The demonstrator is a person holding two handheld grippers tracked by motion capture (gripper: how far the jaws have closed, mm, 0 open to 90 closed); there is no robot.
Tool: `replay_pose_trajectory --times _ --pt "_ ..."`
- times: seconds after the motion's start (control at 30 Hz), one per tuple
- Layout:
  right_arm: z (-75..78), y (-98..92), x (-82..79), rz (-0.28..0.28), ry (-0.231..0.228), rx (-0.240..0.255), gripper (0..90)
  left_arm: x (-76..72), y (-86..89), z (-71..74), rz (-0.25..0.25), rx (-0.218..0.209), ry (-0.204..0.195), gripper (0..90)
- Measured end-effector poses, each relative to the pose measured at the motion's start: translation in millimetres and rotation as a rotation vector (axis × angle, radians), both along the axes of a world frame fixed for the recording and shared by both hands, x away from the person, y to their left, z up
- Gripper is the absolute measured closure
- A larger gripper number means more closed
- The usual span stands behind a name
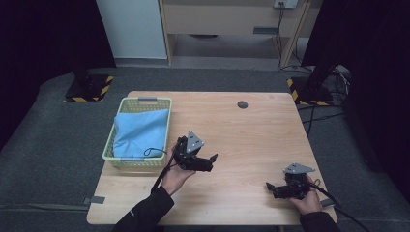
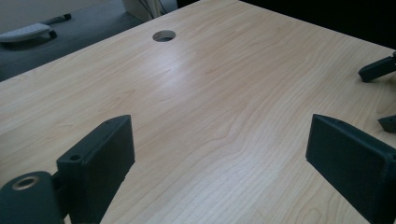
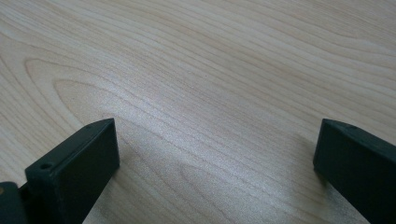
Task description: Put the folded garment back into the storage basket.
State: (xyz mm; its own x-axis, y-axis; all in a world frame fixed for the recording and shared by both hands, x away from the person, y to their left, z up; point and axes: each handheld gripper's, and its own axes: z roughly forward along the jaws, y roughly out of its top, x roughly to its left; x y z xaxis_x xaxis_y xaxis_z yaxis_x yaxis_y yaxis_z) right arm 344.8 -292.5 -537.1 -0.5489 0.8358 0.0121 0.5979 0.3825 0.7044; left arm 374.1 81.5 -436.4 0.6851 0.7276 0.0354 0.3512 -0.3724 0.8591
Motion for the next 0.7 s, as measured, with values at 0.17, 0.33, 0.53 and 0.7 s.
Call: replay_pose_trajectory --times 0.17,0.33,0.53,0.7 --pt "0.0 0.0 0.0 0.0 0.0 0.0 0.3 -6.1 -4.7 -5.9 -0.017 -0.009 0.005 7.4" --pt "0.0 0.0 0.0 0.0 0.0 0.0 0.3 -13.0 -6.9 -13.9 -0.035 0.017 0.001 7.2" --pt "0.0 0.0 0.0 0.0 0.0 0.0 0.3 -18.9 -2.6 -22.1 -0.03 0.018 0.014 7.2" --pt "0.0 0.0 0.0 0.0 0.0 0.0 0.3 -23.3 -1.2 -26.3 -0.033 0.021 0.021 7.2"
